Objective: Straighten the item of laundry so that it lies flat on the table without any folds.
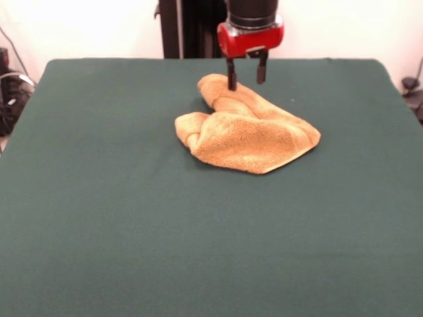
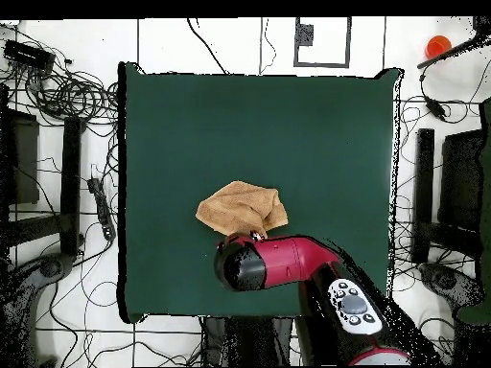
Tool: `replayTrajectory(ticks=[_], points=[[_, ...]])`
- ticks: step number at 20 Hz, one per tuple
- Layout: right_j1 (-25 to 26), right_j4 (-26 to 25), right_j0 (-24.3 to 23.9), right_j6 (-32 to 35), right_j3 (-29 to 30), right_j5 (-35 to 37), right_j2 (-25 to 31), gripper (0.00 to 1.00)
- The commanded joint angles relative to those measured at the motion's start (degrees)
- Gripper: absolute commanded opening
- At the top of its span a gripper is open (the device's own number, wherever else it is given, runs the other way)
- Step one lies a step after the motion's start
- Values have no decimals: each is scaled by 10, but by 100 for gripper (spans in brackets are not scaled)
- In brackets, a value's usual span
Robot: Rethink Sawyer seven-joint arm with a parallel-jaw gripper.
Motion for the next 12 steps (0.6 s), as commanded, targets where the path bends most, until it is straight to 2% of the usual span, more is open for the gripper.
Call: replayTrajectory(ticks=[1,12], points=[[-15,5,12,12,-29,44,55,100],[-19,-23,19,2,-39,32,41,100]])
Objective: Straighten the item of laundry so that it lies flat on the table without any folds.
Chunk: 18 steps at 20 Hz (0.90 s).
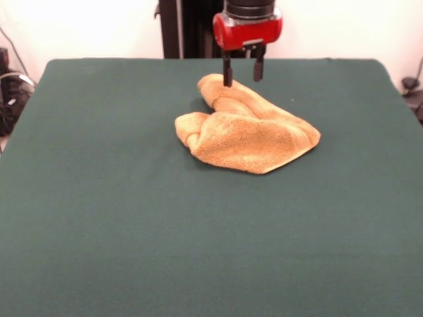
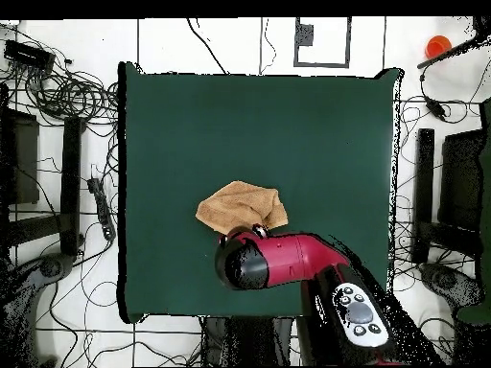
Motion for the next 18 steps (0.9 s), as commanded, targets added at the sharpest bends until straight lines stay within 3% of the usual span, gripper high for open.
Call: replayTrajectory(ticks=[1,18], points=[[11,-26,18,0,-33,29,41,100],[12,-62,53,22,-70,32,-3,100]])
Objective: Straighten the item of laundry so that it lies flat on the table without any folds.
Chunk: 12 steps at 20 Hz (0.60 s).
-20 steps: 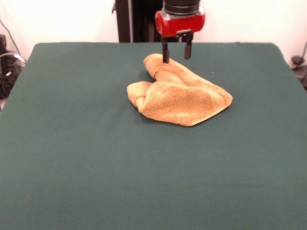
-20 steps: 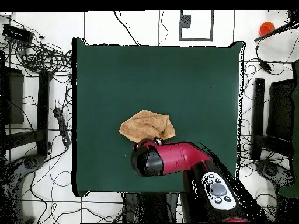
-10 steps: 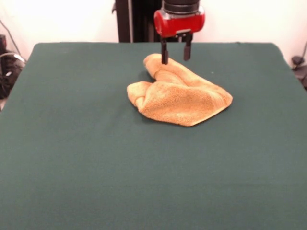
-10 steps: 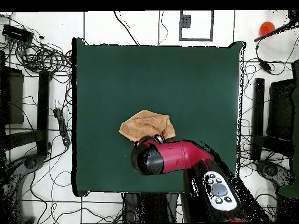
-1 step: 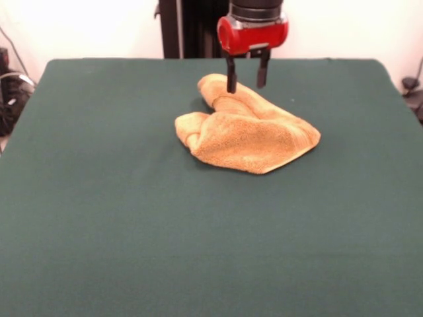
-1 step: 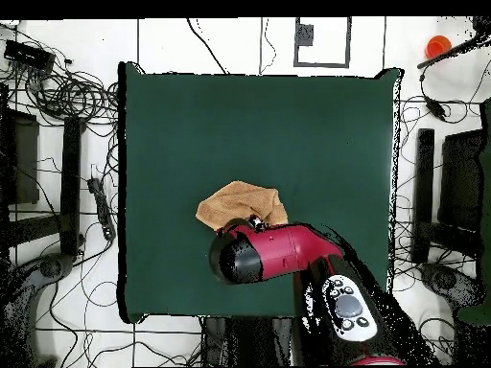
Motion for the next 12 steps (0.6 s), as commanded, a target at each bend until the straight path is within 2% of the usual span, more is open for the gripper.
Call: replayTrajectory(ticks=[1,12], points=[[9,-33,32,23,-40,33,-4,100],[8,-41,37,36,-42,16,-24,100]])
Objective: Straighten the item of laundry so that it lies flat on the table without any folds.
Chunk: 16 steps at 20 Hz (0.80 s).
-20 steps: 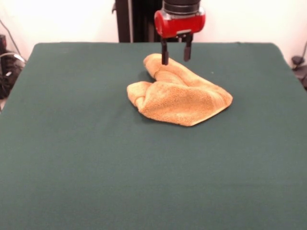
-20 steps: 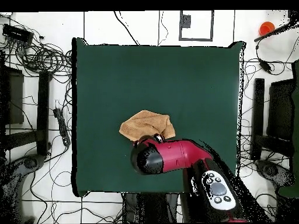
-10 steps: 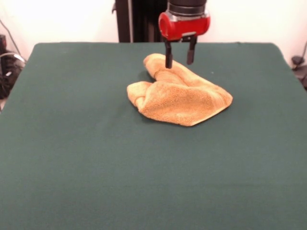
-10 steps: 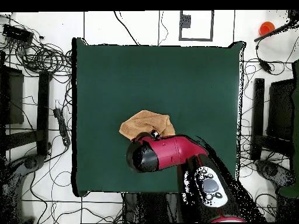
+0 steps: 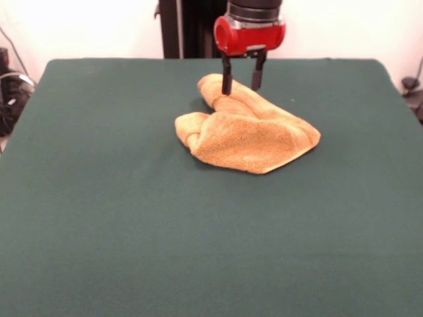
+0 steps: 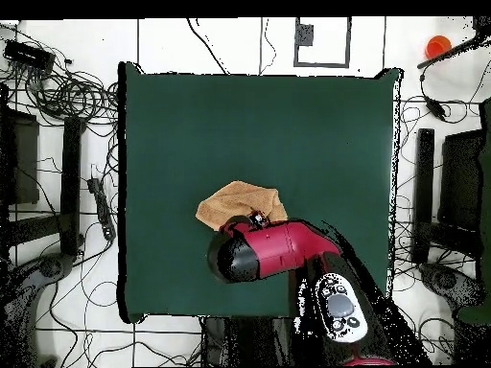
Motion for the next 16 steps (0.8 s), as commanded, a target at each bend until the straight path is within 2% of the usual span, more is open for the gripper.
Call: replayTrajectory(ticks=[1,10,16], points=[[10,-23,17,36,-26,16,0,100],[35,-34,26,60,-19,-35,-23,100],[36,-24,25,65,-16,-35,-18,100]])
